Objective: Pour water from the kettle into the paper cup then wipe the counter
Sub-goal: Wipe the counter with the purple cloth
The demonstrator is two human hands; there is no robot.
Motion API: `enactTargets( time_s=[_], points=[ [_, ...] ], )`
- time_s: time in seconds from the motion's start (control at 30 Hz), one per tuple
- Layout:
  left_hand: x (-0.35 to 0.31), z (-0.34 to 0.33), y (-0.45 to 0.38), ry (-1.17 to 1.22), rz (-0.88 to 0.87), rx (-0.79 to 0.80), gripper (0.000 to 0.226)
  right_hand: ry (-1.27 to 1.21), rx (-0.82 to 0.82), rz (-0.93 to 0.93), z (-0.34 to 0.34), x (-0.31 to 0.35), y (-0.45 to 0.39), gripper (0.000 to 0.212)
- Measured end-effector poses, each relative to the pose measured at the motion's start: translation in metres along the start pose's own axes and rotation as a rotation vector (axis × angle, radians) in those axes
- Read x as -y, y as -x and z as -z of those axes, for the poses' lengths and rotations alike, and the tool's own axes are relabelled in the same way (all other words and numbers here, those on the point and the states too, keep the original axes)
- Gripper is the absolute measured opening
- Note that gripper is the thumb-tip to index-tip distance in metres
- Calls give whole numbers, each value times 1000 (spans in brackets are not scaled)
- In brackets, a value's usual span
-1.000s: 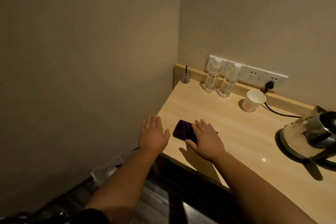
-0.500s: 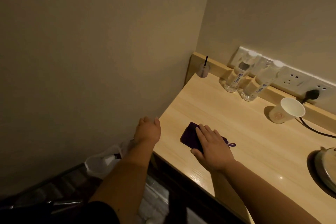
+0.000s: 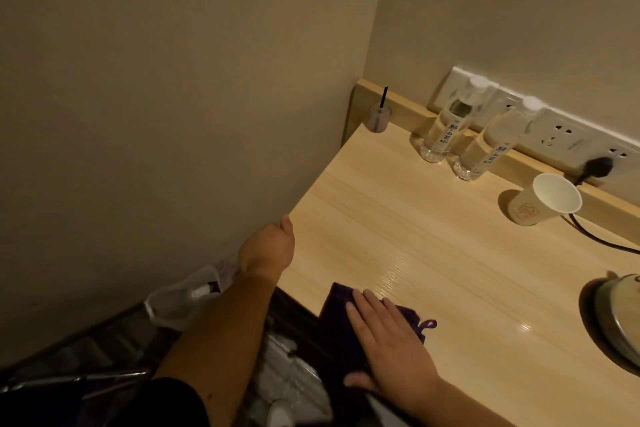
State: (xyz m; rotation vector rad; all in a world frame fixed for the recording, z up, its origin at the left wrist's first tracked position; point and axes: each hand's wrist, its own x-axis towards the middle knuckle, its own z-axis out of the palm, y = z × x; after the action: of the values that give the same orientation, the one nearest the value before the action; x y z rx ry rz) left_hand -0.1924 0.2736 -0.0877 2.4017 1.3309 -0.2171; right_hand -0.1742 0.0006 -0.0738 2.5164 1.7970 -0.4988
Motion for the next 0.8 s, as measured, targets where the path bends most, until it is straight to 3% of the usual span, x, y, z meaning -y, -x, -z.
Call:
enactTargets(
  time_s=[0.07,0.13,0.2,0.3,0.4,0.5,0.57,0.63,0.7,0.8],
  points=[
    [0,1,1,4,7,8,75,-33,-20,-1,-10,9,14,91],
    [0,2,3,8,12,13,74,-249,-59,-36,-9,12,21,78],
    [-3,3,2,14,10,11,72,-719,-200,-209,18,11,19,63],
    [-1,5,5,40,-7,7,70,-1549,-187,-546,74,-4,-1,43],
    [-5,5,2,35,8,39,72,-1914,-244,-649,120,-40,-33,27],
    [-8,5,-4,43,108,88,71,-1783,-398,-658,150,-82,-82,25],
    [-6,6,-1,4,14,18,66,-1568,-475,-657,155,-108,-122,30],
    [0,-1,2,-55,-26,-47,66,-1239,-548,-606,150,-133,-160,37],
    [-3,-2,-3,-15,69,-29,66,-786,-567,-463,138,-152,-193,41],
    [-3,-8,-7,-12,51,-25,69,-311,-415,-273,112,-165,-233,51]
  ],
)
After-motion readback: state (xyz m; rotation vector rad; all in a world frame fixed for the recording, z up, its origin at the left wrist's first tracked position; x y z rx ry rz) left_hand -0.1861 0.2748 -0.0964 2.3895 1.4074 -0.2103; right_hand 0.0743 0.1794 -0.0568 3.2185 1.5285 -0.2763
